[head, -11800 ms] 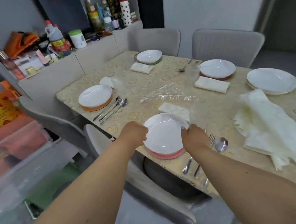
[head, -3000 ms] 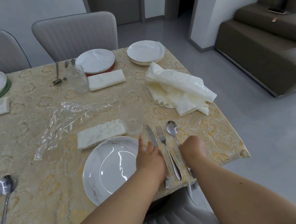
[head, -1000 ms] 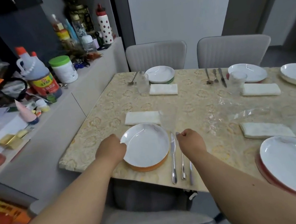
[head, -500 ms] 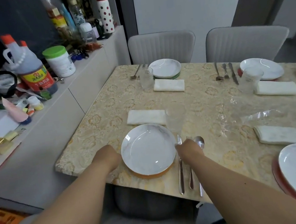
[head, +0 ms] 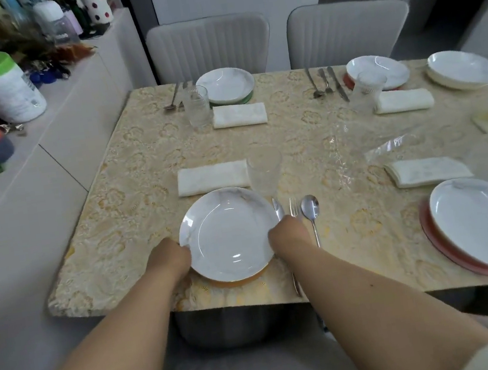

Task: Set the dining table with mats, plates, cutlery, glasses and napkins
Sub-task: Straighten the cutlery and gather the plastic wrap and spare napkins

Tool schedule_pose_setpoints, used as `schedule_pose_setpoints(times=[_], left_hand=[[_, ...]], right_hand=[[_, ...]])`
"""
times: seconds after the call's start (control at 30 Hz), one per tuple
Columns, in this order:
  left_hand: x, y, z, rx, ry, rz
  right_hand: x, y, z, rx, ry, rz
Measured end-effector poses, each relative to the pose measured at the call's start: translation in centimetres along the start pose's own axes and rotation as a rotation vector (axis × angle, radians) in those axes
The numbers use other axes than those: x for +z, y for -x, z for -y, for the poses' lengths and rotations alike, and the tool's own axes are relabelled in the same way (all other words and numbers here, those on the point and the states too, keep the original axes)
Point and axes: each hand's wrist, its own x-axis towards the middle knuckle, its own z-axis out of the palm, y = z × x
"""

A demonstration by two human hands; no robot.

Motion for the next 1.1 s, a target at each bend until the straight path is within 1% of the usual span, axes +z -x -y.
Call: schedule_pose_setpoints(times=[0.1,0.17,0.27,0.33,0.47,0.53,0.63,0.83,0.87,0.93,1.0,1.03,1.1], left_hand=[[0.2,-0.6,-0.6,-0.029,0.038,0.033],[0.4,-0.8,-0.8,-0.054,0.085,0.053],[0.5,-0.8,-1.0,-0.086,0.113,0.058],[0.6,-0.9,-1.0,-0.108,0.137,0.068],[1.0,-1.2,-0.9,-0.174,0.288,0.095],[1.3,-1.2,-1.0,-0.162,0.252,0.102],[1.2,-1.1,-1.0,-0.158,0.147,0.107],[1.0,-1.4,-0.3,-0.120,0.086,0.137],[1.0,-1.4,-0.4,-0.112,0.066,0.133],[1.0,-1.2,-0.4,-0.100,0.030,0.094],[0.9,-1.1,-0.3,-0.096,0.024,0.017],[0.8,-1.0,-0.2,-0.087,0.015,-0.034],[0.7,-1.3,0.2,-0.024,-0.027,-0.109]], right_hand=[[0.3,0.6,0.3,0.017,-0.039,-0.008],[0.4,1.0,0.6,0.019,-0.003,0.026],[0.1,1.4,1.1,0.038,0.118,0.059],[0.1,1.0,1.2,0.000,0.237,0.097],[0.2,0.8,1.4,-0.022,0.442,0.147],[0.3,0.6,1.5,-0.034,0.570,0.162],[0.3,0.9,1.7,-0.012,0.655,0.243],[0.1,1.6,1.7,0.011,0.585,0.261],[0.3,1.4,1.6,0.006,0.591,0.258],[0.3,1.3,1.3,0.021,0.516,0.224],[0.6,1.1,0.8,0.011,0.394,0.127],[0.8,1.0,0.4,-0.014,0.301,0.044],[0.9,1.3,0.1,0.004,0.117,-0.078]])
